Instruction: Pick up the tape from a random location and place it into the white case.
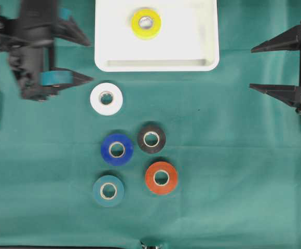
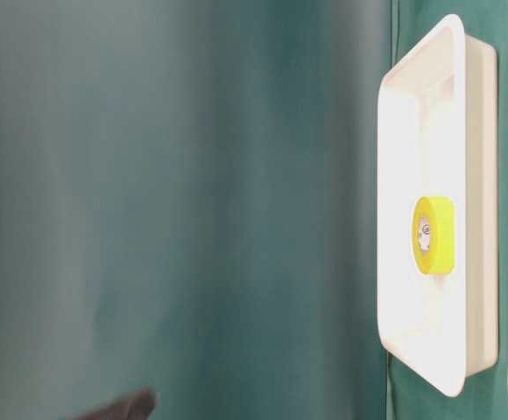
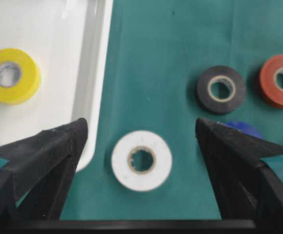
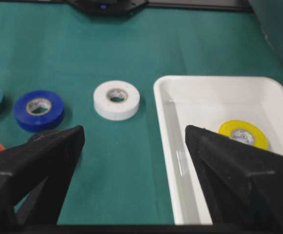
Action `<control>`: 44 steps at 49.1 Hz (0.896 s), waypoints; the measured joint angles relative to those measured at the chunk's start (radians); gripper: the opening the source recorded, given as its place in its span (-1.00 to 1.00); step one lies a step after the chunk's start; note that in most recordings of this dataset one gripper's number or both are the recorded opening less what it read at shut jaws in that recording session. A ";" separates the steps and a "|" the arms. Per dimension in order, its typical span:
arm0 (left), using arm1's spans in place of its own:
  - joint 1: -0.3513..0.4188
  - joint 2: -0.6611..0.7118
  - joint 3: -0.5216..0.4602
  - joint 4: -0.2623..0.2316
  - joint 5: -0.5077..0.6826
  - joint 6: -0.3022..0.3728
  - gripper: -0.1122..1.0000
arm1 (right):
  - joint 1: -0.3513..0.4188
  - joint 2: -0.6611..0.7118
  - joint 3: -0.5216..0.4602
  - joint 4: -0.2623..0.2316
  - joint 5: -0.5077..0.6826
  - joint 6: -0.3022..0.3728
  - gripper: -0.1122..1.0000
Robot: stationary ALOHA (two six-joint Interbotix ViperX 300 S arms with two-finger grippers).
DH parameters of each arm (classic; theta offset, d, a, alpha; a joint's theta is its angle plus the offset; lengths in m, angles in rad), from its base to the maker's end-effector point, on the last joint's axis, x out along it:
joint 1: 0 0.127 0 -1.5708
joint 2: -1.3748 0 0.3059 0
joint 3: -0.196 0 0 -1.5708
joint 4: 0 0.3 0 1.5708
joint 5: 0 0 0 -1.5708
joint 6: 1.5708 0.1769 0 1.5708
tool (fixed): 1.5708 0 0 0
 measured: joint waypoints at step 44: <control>0.025 -0.377 0.264 -0.002 -0.084 -0.009 0.99 | 0.000 -0.011 -0.009 -0.003 0.032 -0.002 0.87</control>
